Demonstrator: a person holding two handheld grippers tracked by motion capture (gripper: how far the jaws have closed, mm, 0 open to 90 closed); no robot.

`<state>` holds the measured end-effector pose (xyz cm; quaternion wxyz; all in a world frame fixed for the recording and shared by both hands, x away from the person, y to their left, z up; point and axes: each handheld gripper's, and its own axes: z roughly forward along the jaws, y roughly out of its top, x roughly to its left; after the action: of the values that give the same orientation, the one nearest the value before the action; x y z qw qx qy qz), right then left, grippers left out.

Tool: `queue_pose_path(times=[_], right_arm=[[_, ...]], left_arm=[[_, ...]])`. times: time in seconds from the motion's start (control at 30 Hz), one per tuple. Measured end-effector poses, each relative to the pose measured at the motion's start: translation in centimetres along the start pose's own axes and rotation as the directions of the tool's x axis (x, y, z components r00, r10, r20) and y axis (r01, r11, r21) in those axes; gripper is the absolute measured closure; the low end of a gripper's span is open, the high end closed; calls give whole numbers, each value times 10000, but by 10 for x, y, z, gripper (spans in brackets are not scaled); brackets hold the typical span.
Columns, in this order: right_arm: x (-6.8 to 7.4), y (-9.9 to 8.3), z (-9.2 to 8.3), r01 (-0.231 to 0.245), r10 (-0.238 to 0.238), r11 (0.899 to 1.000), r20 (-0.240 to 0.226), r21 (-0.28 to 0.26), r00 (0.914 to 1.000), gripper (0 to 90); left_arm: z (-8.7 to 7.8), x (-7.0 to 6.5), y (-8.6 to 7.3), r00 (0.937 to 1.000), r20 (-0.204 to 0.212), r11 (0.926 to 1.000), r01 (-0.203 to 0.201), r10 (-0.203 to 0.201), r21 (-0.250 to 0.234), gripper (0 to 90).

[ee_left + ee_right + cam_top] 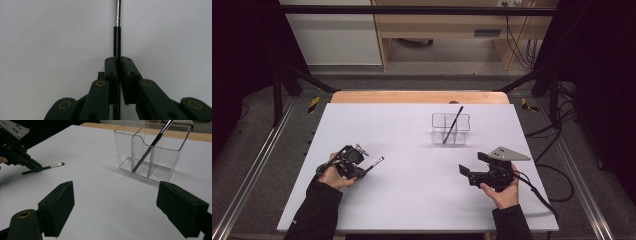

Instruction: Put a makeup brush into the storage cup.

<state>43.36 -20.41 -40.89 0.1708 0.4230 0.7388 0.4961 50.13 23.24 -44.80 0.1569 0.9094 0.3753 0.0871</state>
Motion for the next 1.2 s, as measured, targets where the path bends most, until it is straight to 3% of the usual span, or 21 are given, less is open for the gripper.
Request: queue_pose_path(times=[0.3, 0.77, 1.0, 1.2], right_arm=[[0, 0, -1, 4, -4, 10000, 2, -36, 10000, 153], [0, 0, -3, -13, 14, 10000, 16, -98, 10000, 153], [0, 1, -4, -42, 43, 9999, 11, -154, 10000, 152], [1, 2, -5, -28, 28, 9997, -5, -258, 10000, 152]], left_arm=[[-1, 1, -2, 9999, 77, 9999, -82, 83, -125, 832], [-22, -4, -2, 9994, 352, 9920, 101, -58, -1258, 832], [-33, -11, -2, 9988, 474, 9793, 190, -96, -2017, 833], [-39, -20, -2, 9992, 379, 9630, 213, -115, -2687, 833]])
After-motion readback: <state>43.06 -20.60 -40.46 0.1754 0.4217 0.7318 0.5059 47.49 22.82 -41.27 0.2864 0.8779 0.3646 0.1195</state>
